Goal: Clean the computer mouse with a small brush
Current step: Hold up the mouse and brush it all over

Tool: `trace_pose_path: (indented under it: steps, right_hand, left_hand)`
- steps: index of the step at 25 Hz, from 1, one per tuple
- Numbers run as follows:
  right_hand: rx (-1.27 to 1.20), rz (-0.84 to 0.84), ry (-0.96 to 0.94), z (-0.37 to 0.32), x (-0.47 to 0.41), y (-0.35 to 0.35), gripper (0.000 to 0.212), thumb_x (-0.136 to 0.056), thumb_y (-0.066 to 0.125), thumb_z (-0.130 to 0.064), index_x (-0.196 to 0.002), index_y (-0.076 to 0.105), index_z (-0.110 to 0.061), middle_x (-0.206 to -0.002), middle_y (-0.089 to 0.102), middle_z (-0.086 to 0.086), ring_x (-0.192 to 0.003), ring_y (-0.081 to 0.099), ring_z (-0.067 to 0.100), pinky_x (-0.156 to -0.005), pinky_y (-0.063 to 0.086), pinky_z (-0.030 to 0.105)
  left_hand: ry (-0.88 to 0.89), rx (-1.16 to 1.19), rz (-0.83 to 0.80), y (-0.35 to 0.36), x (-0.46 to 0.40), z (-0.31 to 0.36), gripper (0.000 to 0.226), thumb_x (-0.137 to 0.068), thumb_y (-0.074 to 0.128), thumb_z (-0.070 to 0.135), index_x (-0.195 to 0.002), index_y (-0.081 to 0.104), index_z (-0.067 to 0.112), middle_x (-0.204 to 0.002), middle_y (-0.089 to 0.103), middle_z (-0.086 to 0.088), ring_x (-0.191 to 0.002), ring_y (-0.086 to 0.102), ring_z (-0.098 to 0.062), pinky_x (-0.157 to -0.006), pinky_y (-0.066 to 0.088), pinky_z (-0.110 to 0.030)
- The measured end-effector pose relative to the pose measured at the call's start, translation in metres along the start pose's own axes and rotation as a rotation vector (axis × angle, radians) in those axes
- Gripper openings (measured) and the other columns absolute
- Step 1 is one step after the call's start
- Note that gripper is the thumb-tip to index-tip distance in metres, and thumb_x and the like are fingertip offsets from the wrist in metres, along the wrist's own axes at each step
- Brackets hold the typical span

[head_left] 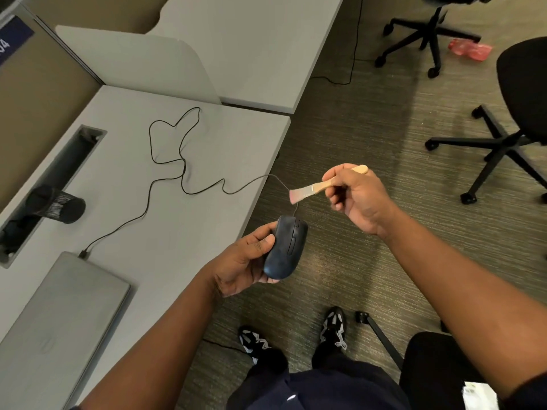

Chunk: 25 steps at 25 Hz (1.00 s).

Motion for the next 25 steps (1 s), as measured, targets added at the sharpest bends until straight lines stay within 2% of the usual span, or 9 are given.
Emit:
trace_pose_path:
  steps: [2, 4, 6, 8, 10, 14, 18, 22, 25]
  right_hand:
    - [0.062, -0.042, 0.051, 0.003, 0.001, 0.003, 0.024, -0.092, 0.049, 0.001, -0.082, 0.069, -0.008, -0.062, 0.06, 0.007, -0.054, 0.051, 0.012, -0.046, 0.037, 0.022]
    - [0.191, 0.035, 0.013, 0.003, 0.0, 0.0, 0.023, -0.094, 0.051, 0.0, -0.084, 0.07, -0.009, -0.064, 0.062, 0.006, -0.057, 0.052, 0.013, -0.048, 0.038, 0.022]
    - [0.149, 0.063, -0.054, 0.0, 0.002, -0.003, 0.024, -0.094, 0.05, 0.002, -0.085, 0.069, -0.009, -0.065, 0.062, 0.007, -0.058, 0.053, 0.013, -0.049, 0.039, 0.023]
    - [0.002, -0.054, -0.051, 0.0, 0.006, 0.001, 0.026, -0.091, 0.045, 0.005, -0.082, 0.067, -0.007, -0.063, 0.06, 0.008, -0.055, 0.053, 0.013, -0.048, 0.036, 0.024]
    - [-0.015, -0.146, -0.017, 0.001, 0.01, 0.005, 0.028, -0.089, 0.044, 0.007, -0.08, 0.067, -0.006, -0.061, 0.059, 0.009, -0.054, 0.052, 0.013, -0.049, 0.034, 0.026]
    - [0.142, -0.061, -0.053, 0.003, 0.008, 0.0, 0.027, -0.093, 0.049, 0.005, -0.083, 0.069, -0.009, -0.065, 0.063, 0.009, -0.058, 0.051, 0.015, -0.05, 0.037, 0.025]
    - [0.017, -0.186, -0.046, 0.001, 0.012, 0.002, 0.024, -0.094, 0.05, 0.007, -0.089, 0.068, -0.007, -0.069, 0.063, 0.011, -0.058, 0.053, 0.013, -0.05, 0.039, 0.023]
    - [0.13, -0.164, -0.066, -0.005, 0.01, -0.005, 0.026, -0.093, 0.052, 0.009, -0.088, 0.071, -0.008, -0.067, 0.064, 0.01, -0.059, 0.052, 0.015, -0.051, 0.038, 0.025]
    - [0.093, -0.265, -0.056, -0.009, 0.015, -0.002, 0.021, -0.096, 0.055, 0.009, -0.097, 0.071, -0.005, -0.074, 0.067, 0.012, -0.062, 0.057, 0.014, -0.053, 0.044, 0.024]
  left_hand:
    - [-0.003, 0.036, 0.01, 0.0, 0.0, -0.001, 0.081, -0.069, 0.093, 0.05, -0.139, 0.06, 0.024, -0.121, 0.072, -0.005, -0.1, 0.069, -0.023, -0.075, 0.059, -0.039]
    - [-0.001, 0.06, 0.015, 0.001, 0.001, -0.001, 0.079, -0.068, 0.094, 0.048, -0.137, 0.063, 0.025, -0.123, 0.072, -0.004, -0.101, 0.07, -0.024, -0.077, 0.06, -0.041]
    - [0.007, 0.064, 0.016, 0.002, 0.002, 0.0, 0.075, -0.068, 0.094, 0.048, -0.134, 0.066, 0.026, -0.123, 0.072, -0.004, -0.103, 0.07, -0.024, -0.079, 0.06, -0.041]
    - [0.019, 0.084, 0.025, 0.003, 0.003, 0.001, 0.078, -0.065, 0.096, 0.048, -0.132, 0.065, 0.025, -0.119, 0.074, -0.003, -0.101, 0.07, -0.023, -0.078, 0.06, -0.039]
    - [0.02, 0.097, 0.035, 0.005, 0.004, 0.002, 0.083, -0.062, 0.097, 0.048, -0.133, 0.062, 0.022, -0.116, 0.075, -0.003, -0.098, 0.071, -0.022, -0.076, 0.061, -0.038]
    - [0.022, 0.099, 0.038, 0.008, 0.005, 0.002, 0.085, -0.06, 0.099, 0.048, -0.131, 0.062, 0.02, -0.113, 0.075, -0.003, -0.096, 0.072, -0.021, -0.074, 0.062, -0.037]
    - [0.023, 0.089, 0.031, 0.009, 0.005, 0.003, 0.08, -0.061, 0.098, 0.049, -0.129, 0.065, 0.022, -0.112, 0.075, -0.003, -0.093, 0.071, -0.021, -0.073, 0.061, -0.035]
    - [0.031, 0.084, 0.037, 0.008, 0.005, 0.003, 0.064, -0.062, 0.097, 0.051, -0.118, 0.079, 0.028, -0.112, 0.076, -0.002, -0.093, 0.072, -0.02, -0.072, 0.061, -0.034]
    - [0.029, 0.081, 0.055, 0.004, 0.003, 0.0, 0.06, -0.074, 0.09, 0.048, -0.127, 0.073, 0.025, -0.118, 0.073, -0.005, -0.097, 0.07, -0.022, -0.074, 0.06, -0.037]
Point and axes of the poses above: each hand's wrist, its own x-axis away from the middle knuckle, its own y-axis out of the palm, z = x × y, the point moved 5 cm from there along -x, towards the middle knuckle
